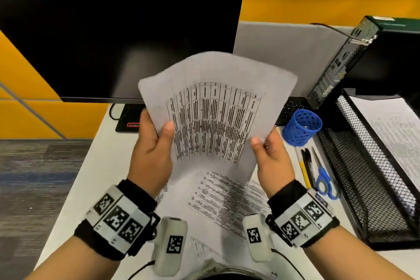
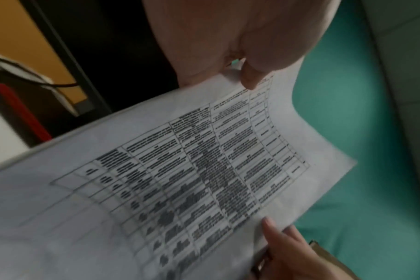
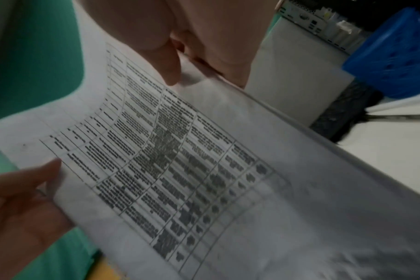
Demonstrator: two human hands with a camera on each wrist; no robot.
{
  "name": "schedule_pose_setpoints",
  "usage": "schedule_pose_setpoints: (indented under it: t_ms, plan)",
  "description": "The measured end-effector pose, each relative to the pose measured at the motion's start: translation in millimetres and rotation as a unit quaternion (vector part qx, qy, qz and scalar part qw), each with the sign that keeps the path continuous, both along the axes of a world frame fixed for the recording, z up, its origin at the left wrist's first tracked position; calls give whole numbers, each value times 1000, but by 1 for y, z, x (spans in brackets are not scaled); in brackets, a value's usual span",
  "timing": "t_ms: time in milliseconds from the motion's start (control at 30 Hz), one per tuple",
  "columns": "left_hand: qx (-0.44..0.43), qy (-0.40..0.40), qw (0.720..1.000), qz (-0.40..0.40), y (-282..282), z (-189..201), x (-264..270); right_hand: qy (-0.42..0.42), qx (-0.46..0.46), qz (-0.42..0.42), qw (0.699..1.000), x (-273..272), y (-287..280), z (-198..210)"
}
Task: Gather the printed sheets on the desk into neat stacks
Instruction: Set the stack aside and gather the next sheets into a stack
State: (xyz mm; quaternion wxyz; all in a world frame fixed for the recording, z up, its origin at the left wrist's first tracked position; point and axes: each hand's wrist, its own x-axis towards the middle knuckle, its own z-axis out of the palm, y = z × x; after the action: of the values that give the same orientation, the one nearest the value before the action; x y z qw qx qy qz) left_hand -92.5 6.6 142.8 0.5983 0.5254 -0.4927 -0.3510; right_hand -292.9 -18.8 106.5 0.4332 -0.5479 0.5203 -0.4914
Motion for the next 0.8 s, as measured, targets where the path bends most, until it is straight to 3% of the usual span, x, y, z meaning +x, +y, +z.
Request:
schedule_pose_setpoints:
  t_ms: [200,400,600,800]
  plan:
    - [89,7,996,-4,3,-42,-8,65,113,-19,991,7,4,-33]
    - [73,7,997,12,1,-42,-6,30,101,-43,993,-2,-4,-32]
    - [171,-6,985,-6,-7,-64,-14,74,185,-16,980,1,-1,-49]
    - [224,0,974,42,-20,-74,-1,59,174,-21,983,-14,-6,-43]
